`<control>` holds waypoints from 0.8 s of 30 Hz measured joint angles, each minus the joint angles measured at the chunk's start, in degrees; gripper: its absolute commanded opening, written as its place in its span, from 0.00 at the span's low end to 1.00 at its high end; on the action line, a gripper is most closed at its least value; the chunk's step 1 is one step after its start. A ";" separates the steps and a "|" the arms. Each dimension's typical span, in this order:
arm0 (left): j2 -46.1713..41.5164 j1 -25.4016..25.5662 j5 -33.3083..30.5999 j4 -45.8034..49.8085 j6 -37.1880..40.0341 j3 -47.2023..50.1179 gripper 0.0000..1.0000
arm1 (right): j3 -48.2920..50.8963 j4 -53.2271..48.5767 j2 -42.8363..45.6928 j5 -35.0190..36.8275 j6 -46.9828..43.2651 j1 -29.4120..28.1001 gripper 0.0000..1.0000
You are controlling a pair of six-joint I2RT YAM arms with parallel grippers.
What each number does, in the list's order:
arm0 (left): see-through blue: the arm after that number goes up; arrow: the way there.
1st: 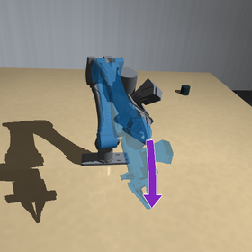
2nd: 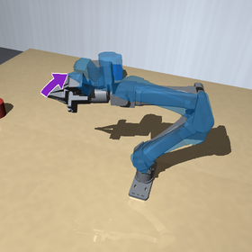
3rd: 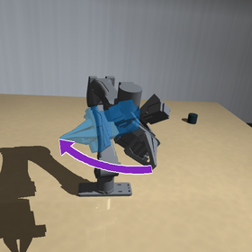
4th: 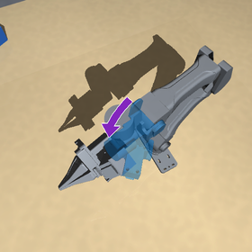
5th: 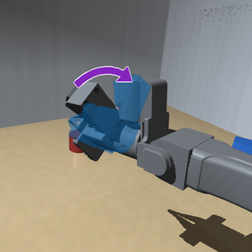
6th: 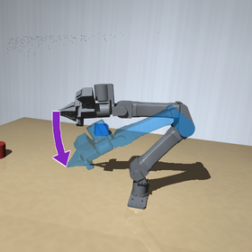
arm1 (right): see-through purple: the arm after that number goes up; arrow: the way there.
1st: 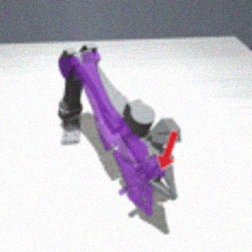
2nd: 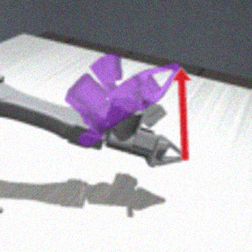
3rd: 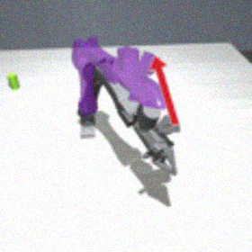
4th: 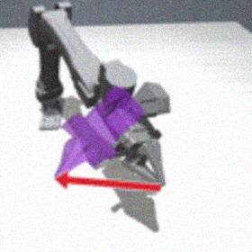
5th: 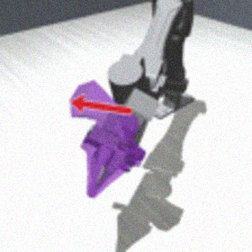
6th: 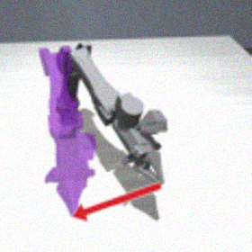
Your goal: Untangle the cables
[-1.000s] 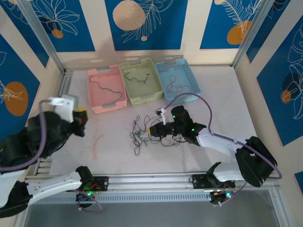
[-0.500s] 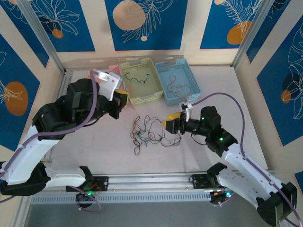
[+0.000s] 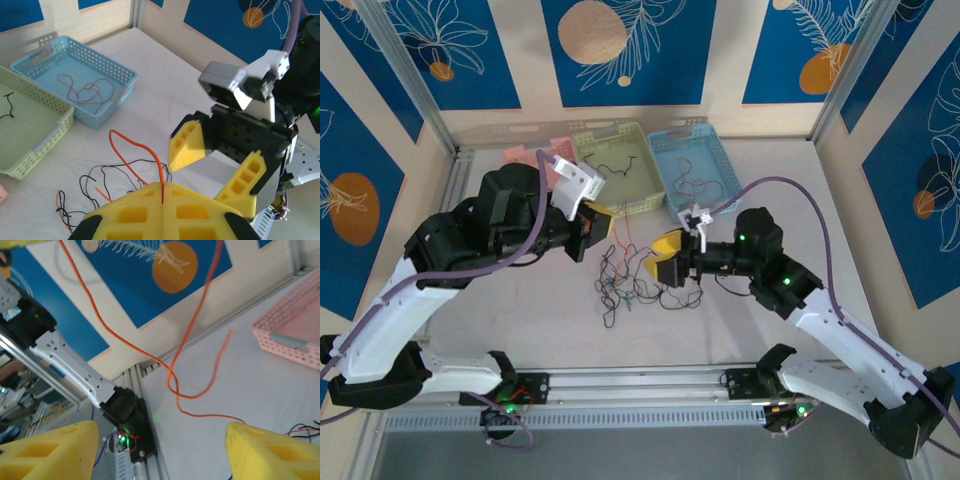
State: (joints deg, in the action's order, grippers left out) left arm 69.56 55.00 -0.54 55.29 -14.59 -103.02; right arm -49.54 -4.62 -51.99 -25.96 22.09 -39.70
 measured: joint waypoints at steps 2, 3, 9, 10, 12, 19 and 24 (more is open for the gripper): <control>0.00 0.00 0.35 -0.02 0.00 0.00 0.00 | -1.09 0.07 -1.86 0.04 -1.22 -1.75 0.68; 0.00 0.00 0.48 -0.02 0.00 0.00 0.00 | -1.62 0.13 -2.89 0.33 -1.90 -2.62 0.68; -0.04 0.00 1.07 -0.02 -0.02 0.04 0.00 | -2.12 1.81 -8.22 4.15 -4.76 -5.70 0.67; -0.07 0.00 1.18 -0.02 0.00 0.11 0.00 | -2.12 2.34 -9.07 5.18 -5.01 -5.88 0.66; -0.09 0.00 1.20 -0.02 -0.02 0.13 0.00 | -2.12 3.48 -10.32 6.60 -5.33 -6.01 0.66; -0.11 0.00 1.20 -0.02 -0.02 0.22 0.00 | -3.67 5.31 -13.03 10.86 -8.20 -6.47 0.25; -0.50 0.00 1.18 -0.07 -0.02 0.92 0.07 | -4.57 6.36 -13.00 10.99 -8.61 -6.47 0.00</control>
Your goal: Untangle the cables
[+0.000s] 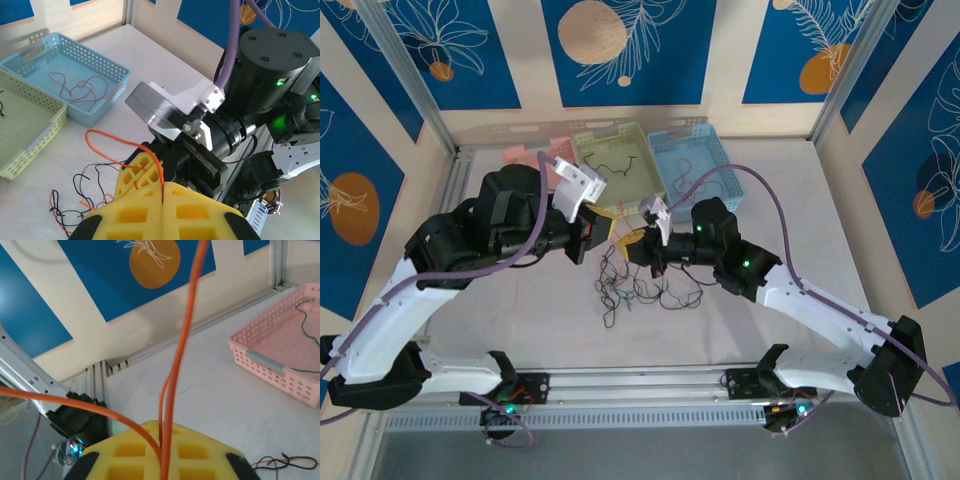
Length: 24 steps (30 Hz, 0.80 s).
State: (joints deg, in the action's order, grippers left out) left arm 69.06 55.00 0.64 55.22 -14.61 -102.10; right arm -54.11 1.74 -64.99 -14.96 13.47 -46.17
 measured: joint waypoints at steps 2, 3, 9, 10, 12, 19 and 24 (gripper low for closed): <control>-0.55 0.00 -0.04 -0.15 -0.02 0.72 0.08 | 0.00 -0.04 0.42 0.07 0.07 0.02 0.00; -0.98 0.00 -0.20 -0.26 0.00 1.20 0.15 | 0.00 -0.07 0.81 0.24 0.07 0.13 0.00; -5.99 0.00 -4.24 -0.90 -0.50 5.86 0.74 | -1.62 -1.38 5.73 1.60 2.23 5.68 0.00; -7.43 0.00 -5.49 -1.09 -0.87 7.15 0.79 | -2.86 -1.62 6.14 2.08 2.75 7.32 0.00; -10.67 0.00 -8.22 -1.36 -1.53 9.86 0.89 | -6.10 -2.49 6.29 3.32 3.69 10.21 0.00; -22.80 -0.02 -18.29 -1.09 -3.96 21.14 1.00 | -22.25 -5.22 1.84 8.46 8.35 20.11 0.00; -26.25 -0.02 -22.16 1.75 -5.44 26.38 1.00 | -30.69 -6.16 -5.03 10.34 12.39 25.66 0.00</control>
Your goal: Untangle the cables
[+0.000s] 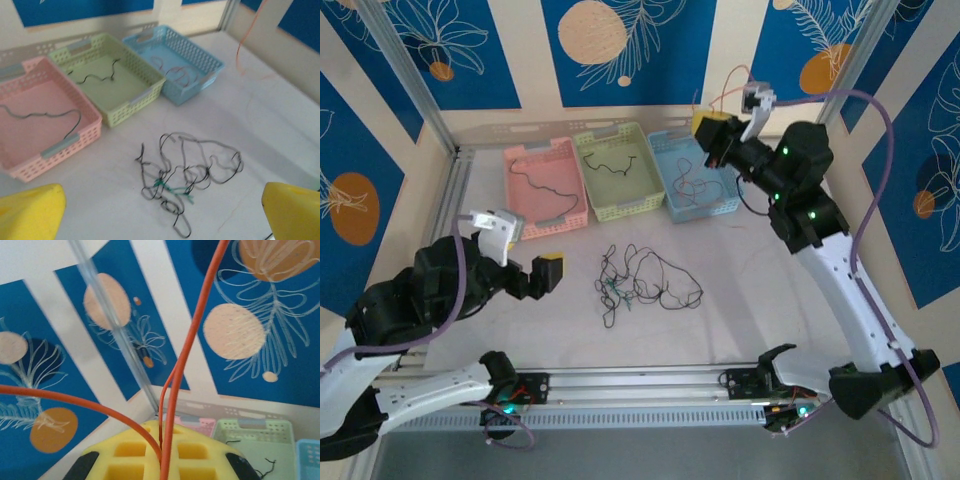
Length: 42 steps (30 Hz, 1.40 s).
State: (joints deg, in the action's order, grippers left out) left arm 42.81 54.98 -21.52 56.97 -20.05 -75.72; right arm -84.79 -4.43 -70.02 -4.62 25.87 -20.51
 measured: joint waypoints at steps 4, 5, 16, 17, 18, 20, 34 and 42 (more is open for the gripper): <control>-0.94 0.00 -1.66 2.62 -0.87 3.23 1.00 | -6.97 -1.60 -7.34 1.75 1.36 2.25 0.00; -1.20 0.00 -1.90 2.86 -0.96 3.89 1.00 | -8.59 -2.05 -8.90 2.25 1.44 2.49 0.00; -5.66 0.00 -4.50 5.05 -2.14 12.85 0.99 | -25.66 -4.24 -25.77 6.62 2.23 5.70 0.00; -6.21 0.00 -4.68 5.03 -2.16 13.53 0.99 | -27.08 -4.44 -27.04 6.95 2.21 5.84 0.00; -6.78 0.00 -4.90 5.03 -2.16 14.29 0.99 | -29.00 -4.81 -28.70 7.48 2.05 5.92 0.00; -7.58 0.00 -5.40 5.03 -2.19 15.78 1.00 | -32.44 -5.40 -31.67 8.28 1.81 6.03 0.00; -10.86 0.00 -7.54 4.57 -2.38 19.30 1.00 | -47.32 -8.59 -45.53 11.32 1.18 6.19 0.00; -10.86 0.00 -7.54 3.78 -2.40 19.43 1.00 | -49.13 -9.97 -50.69 12.31 0.74 7.08 0.00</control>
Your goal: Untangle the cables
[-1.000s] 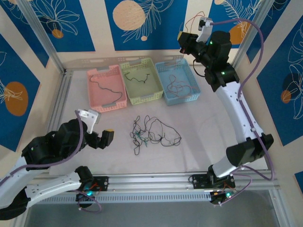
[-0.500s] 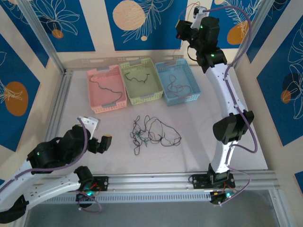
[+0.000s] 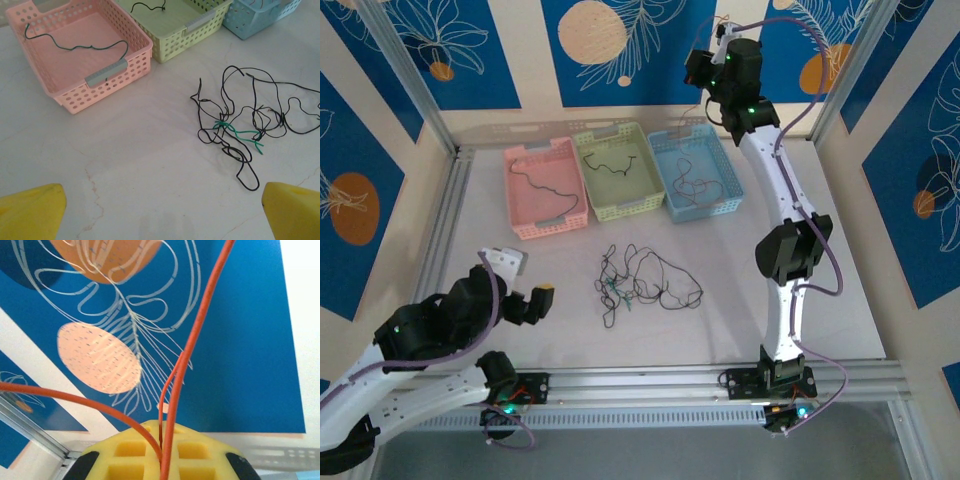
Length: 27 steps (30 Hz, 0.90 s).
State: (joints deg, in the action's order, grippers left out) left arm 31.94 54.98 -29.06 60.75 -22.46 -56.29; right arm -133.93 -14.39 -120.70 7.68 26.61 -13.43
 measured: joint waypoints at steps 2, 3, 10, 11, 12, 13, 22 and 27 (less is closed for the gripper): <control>0.00 0.00 0.00 -0.13 0.00 0.00 1.00 | 0.02 -0.31 -0.76 0.09 0.02 0.48 0.00; 0.00 0.00 0.00 -0.17 0.00 0.00 1.00 | 0.17 -0.31 -1.16 0.07 0.02 0.76 0.00; 0.04 0.00 0.00 -0.31 0.02 0.00 1.00 | 7.37 -0.04 -1.46 0.04 0.68 1.46 0.00; 0.07 0.00 0.00 -0.31 0.02 0.00 1.00 | 8.92 -0.26 -1.46 0.04 0.96 1.46 0.00; 0.09 0.00 0.00 -0.31 0.02 0.00 1.00 | 10.49 -0.31 -1.55 0.04 1.33 1.46 0.00; 0.13 0.00 0.00 -0.31 0.02 0.00 1.00 | 11.82 -0.50 -1.68 0.07 1.62 1.44 0.00; 0.48 0.00 0.02 -0.33 0.02 0.09 1.00 | 16.68 -7.41 -4.09 1.42 5.60 1.53 0.23; 0.48 0.00 0.02 -0.33 0.02 0.33 1.00 | 16.68 -12.72 -4.50 1.51 8.28 1.92 0.39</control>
State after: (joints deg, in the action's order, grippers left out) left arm 32.42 54.98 -29.04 60.42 -22.44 -55.96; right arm -117.25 -27.11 -125.21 9.19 34.89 -11.51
